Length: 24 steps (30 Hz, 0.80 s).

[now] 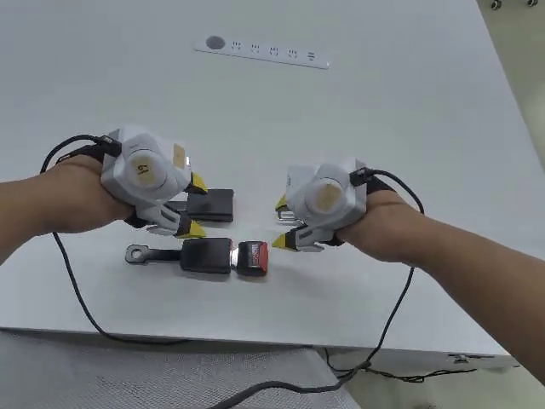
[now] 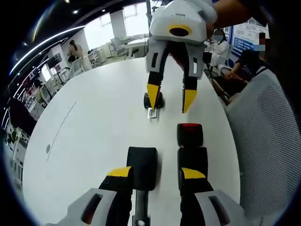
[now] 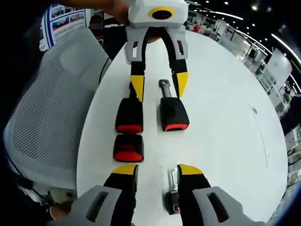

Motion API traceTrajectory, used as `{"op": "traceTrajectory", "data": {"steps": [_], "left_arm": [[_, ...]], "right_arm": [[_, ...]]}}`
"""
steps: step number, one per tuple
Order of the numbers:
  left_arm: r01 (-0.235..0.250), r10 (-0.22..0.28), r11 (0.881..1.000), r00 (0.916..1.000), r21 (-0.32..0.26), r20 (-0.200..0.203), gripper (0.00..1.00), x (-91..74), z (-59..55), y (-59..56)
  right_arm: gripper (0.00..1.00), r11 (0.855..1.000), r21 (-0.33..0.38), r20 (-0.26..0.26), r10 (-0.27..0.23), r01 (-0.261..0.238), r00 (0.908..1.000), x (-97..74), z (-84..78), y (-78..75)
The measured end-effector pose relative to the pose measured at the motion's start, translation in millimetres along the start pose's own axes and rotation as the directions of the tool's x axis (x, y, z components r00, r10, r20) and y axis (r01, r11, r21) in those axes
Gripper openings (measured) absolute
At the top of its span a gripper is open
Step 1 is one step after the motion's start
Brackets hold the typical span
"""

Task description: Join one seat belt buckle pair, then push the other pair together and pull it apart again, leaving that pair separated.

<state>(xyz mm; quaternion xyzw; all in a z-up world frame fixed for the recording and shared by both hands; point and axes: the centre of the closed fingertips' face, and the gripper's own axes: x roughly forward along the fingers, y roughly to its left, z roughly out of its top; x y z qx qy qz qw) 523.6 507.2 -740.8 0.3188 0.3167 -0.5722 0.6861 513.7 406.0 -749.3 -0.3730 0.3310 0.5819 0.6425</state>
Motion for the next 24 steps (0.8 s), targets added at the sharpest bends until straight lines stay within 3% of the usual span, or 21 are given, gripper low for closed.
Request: {"op": "traceTrajectory", "data": {"steps": [4,9,18,24], "left_arm": [[-0.005,0.005,1.0,1.0,-0.007,-0.007,0.41,3.9,-4.4,15.1],[0.005,-0.005,1.0,0.9981,0.001,-0.062,0.4,11.2,-14.0,24.1],[0.064,-0.061,0.997,0.9939,0.031,-0.092,0.4,24.5,-18.5,22.6],[0.085,-0.082,0.996,0.9909,0.026,-0.107,0.37,30.4,-24.3,23.8]], "right_arm": [[0.31,1.0,0.014,-0.024,-0.018,0.018,0.9995,-6.9,-19.7,-12.0],[0.32,0.999,0.024,-0.05,-0.04,0.041,0.998,-14.6,-38.8,-25.7],[0.33,0.999,0.018,-0.089,-0.028,0.029,0.9957,-13.7,-57.3,-35.2],[0.32,1.0,-0.001,-0.127,0.007,-0.007,0.9919,-1.6,-71.2,-36.6]]}}
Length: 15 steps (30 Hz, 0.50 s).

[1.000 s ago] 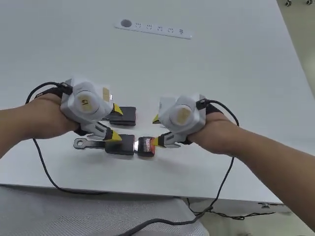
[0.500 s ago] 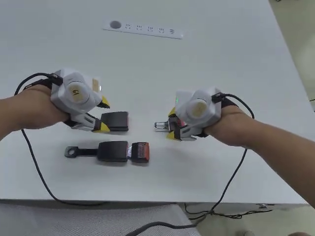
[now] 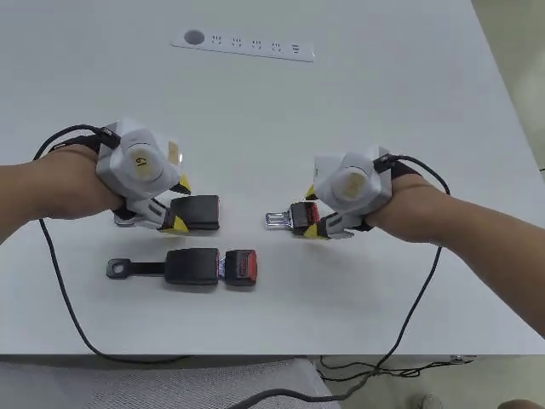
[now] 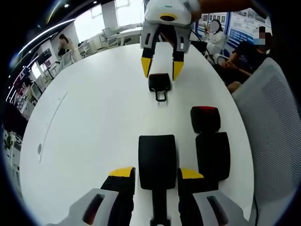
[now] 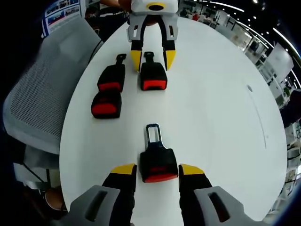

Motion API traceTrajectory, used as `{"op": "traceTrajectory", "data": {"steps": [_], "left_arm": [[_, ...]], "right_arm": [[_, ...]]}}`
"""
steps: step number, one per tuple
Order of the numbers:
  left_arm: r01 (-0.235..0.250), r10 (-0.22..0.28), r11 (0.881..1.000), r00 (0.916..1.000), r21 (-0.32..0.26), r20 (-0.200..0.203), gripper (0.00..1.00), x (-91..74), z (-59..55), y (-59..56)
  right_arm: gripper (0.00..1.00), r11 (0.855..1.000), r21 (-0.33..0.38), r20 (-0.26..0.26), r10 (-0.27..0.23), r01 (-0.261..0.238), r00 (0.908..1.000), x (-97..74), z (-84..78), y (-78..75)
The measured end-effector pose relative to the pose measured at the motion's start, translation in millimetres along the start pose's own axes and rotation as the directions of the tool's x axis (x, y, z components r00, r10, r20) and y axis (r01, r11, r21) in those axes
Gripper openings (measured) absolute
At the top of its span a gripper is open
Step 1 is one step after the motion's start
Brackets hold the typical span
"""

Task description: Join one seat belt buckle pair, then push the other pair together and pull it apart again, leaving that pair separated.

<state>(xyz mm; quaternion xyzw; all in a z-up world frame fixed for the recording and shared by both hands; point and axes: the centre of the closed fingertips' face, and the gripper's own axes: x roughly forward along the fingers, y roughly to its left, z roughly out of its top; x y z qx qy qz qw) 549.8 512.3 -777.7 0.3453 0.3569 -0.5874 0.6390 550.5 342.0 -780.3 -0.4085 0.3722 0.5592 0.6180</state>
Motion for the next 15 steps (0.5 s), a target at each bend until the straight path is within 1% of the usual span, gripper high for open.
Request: {"op": "traceTrajectory", "data": {"steps": [1,2,3,6,7,8,9,10,11,15], "left_arm": [[0.004,-0.004,1.0,1.0,0.0,-0.003,0.37,1.0,-1.2,0.1],[0.007,-0.007,1.0,0.9999,-0.001,-0.007,0.36,1.8,-2.4,0.2],[0.011,-0.011,1.0,0.9999,0.0,-0.011,0.36,2.4,-3.3,-0.1],[0.024,-0.024,1.0,0.9996,0.007,-0.014,0.35,3.8,-4.5,-1.7],[0.028,-0.028,1.0,0.9994,0.013,-0.019,0.34,4.8,-5.7,-2.5],[0.027,-0.025,0.999,0.9986,0.044,-0.046,0.34,5.5,-9.7,-2.6],[0.026,-0.015,0.994,0.9955,0.109,-0.094,0.34,5.7,-16.5,-2.5],[0.027,-0.023,0.997,0.9985,0.068,-0.049,0.34,6.5,-9.0,-3.6],[0.026,-0.023,0.998,0.9982,0.059,-0.055,0.33,6.6,-10.6,-2.9],[0.025,-0.022,0.998,0.9981,0.058,-0.058,0.33,6.9,-10.9,-2.4]], "right_arm": [[0.32,1.0,-0.003,-0.007,0.002,-0.002,1.0,2.1,-2.6,-1.0],[0.31,1.0,0.002,-0.009,0.005,-0.005,0.9999,-0.9,-2.7,0.2],[0.3,1.0,0.013,-0.01,0.013,-0.013,0.9999,1.0,-5.1,0.0],[0.31,1.0,0.014,-0.007,0.015,-0.015,0.9999,8.7,-9.4,-3.4],[0.31,1.0,0.015,-0.005,0.016,-0.016,0.9999,8.9,-9.3,-3.8],[0.31,1.0,0.015,-0.003,0.018,-0.017,0.9998,8.3,-8.3,-3.1],[0.31,1.0,0.015,0.0,0.019,-0.019,0.9998,8.5,-8.3,-3.4],[0.31,1.0,0.015,0.001,0.02,-0.02,0.9998,9.7,-8.7,-3.8],[0.31,1.0,0.016,0.001,0.02,-0.02,0.9998,9.9,-8.7,-3.9],[0.31,1.0,0.02,0.001,0.02,-0.02,0.9998,9.0,-6.2,-2.5]]}}
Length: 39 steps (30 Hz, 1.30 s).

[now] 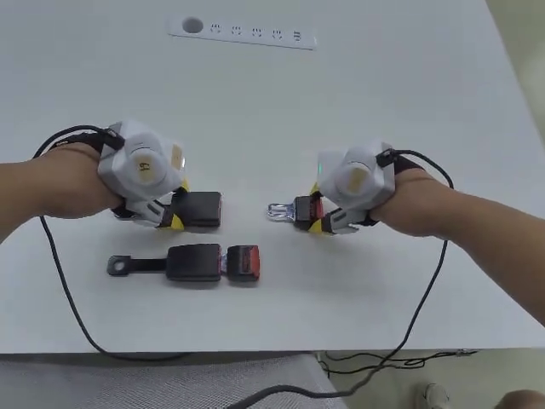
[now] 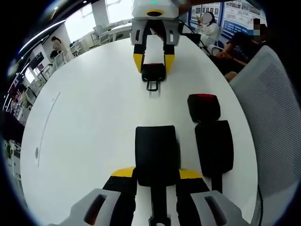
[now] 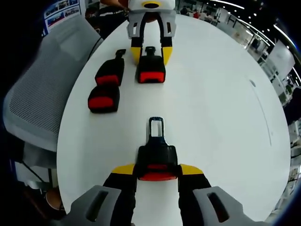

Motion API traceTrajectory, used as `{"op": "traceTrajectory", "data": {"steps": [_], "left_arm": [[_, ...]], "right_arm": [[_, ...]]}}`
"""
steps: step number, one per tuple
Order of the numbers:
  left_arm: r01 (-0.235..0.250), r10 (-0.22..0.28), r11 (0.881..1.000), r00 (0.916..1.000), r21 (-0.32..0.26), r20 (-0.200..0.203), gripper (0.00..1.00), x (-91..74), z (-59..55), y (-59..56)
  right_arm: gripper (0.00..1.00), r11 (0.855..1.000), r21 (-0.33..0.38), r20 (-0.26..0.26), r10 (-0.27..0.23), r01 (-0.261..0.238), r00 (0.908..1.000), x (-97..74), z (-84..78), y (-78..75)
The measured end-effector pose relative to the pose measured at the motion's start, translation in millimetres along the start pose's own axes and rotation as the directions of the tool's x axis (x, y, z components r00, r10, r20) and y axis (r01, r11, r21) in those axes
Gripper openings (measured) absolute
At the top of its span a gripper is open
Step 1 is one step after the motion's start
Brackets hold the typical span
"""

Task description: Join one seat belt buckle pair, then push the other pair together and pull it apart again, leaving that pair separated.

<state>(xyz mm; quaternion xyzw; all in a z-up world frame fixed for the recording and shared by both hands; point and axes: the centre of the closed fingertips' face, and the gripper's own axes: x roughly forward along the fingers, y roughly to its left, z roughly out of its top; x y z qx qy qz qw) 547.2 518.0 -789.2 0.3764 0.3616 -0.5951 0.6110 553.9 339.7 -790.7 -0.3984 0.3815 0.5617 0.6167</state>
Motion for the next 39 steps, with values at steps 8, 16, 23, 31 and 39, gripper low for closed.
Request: {"op": "traceTrajectory", "data": {"steps": [8,16,23,31,39], "left_arm": [[-0.002,0.002,1.0,1.0,-0.011,0.005,0.33,0.6,-0.2,1.0],[-0.003,0.003,1.0,1.0,-0.011,0.001,0.33,0.8,-0.7,1.3],[-0.001,0.001,1.0,1.0,-0.01,-0.001,0.33,1.2,-0.9,1.3],[-0.001,0.001,1.0,1.0,-0.012,0.0,0.33,1.6,-2.3,1.7],[-0.002,0.002,1.0,1.0,-0.009,-0.008,0.33,1.0,-1.0,-0.1]], "right_arm": [[0.31,1.0,0.005,-0.006,0.004,-0.004,1.0,3.0,0.2,-1.8],[0.3,1.0,0.014,0.006,-0.001,0.001,1.0,4.3,11.6,-1.3],[0.3,1.0,0.027,0.046,0.008,-0.009,0.9989,11.1,36.6,3.6],[0.3,1.0,0.003,0.058,0.013,-0.014,0.9982,25.9,60.4,12.0],[0.3,1.0,0.01,0.074,0.006,-0.007,0.9972,29.6,73.8,12.2]]}}
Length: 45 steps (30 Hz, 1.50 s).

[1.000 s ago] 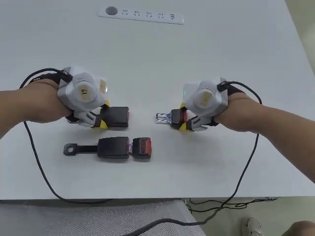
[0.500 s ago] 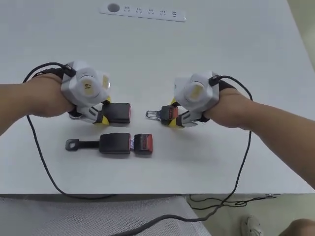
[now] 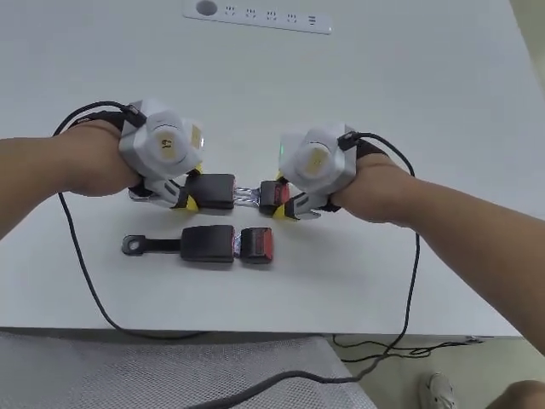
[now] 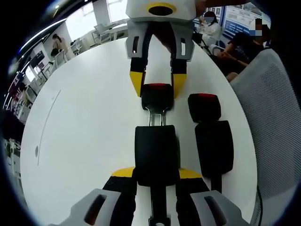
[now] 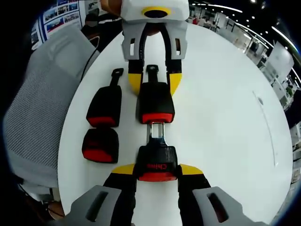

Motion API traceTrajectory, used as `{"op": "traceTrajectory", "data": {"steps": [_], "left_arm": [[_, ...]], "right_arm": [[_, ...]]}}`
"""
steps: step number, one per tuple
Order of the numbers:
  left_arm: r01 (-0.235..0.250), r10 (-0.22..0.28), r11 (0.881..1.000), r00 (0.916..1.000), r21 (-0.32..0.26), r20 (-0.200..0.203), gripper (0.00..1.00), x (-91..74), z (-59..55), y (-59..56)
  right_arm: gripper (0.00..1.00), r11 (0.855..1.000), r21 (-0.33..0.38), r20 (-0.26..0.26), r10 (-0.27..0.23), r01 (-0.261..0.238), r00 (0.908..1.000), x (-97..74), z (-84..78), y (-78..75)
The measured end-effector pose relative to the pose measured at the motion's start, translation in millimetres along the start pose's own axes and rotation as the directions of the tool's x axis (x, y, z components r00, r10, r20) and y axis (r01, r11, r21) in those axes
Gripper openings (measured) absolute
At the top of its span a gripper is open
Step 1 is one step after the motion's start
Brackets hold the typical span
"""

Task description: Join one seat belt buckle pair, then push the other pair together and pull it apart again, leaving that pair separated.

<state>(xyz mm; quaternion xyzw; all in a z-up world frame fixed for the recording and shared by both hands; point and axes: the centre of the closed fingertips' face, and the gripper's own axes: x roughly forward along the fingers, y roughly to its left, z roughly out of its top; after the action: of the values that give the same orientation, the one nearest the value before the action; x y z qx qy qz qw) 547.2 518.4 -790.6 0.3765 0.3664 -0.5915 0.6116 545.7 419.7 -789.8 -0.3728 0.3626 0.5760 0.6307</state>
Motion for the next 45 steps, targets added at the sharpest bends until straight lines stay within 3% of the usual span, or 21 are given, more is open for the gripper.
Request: {"op": "traceTrajectory", "data": {"steps": [8,9,24,30,45], "left_arm": [[0.013,-0.013,1.0,0.9999,0.006,0.003,0.33,1.2,-0.2,1.0],[0.014,-0.014,1.0,0.9999,0.007,0.003,0.33,1.0,-0.2,0.9],[0.027,-0.027,1.0,0.9993,0.005,0.025,0.32,0.7,1.8,-0.3],[0.028,-0.028,1.0,0.999,-0.001,0.036,0.31,1.1,1.4,0.1],[0.022,-0.022,1.0,0.999,-0.005,0.038,0.32,0.3,1.5,-0.1]], "right_arm": [[0.3,1.0,-0.023,0.018,0.004,-0.004,0.9998,4.4,12.2,2.7],[0.3,0.999,-0.035,-0.001,0.004,-0.004,1.0,5.0,10.9,3.0],[0.28,0.998,-0.054,-0.02,0.008,-0.01,0.9998,6.2,15.9,-1.2],[0.28,0.998,-0.059,-0.017,0.006,-0.007,0.9998,11.0,26.6,0.3],[0.28,0.999,-0.046,-0.031,0.006,-0.007,0.9995,11.6,24.9,0.3]]}}
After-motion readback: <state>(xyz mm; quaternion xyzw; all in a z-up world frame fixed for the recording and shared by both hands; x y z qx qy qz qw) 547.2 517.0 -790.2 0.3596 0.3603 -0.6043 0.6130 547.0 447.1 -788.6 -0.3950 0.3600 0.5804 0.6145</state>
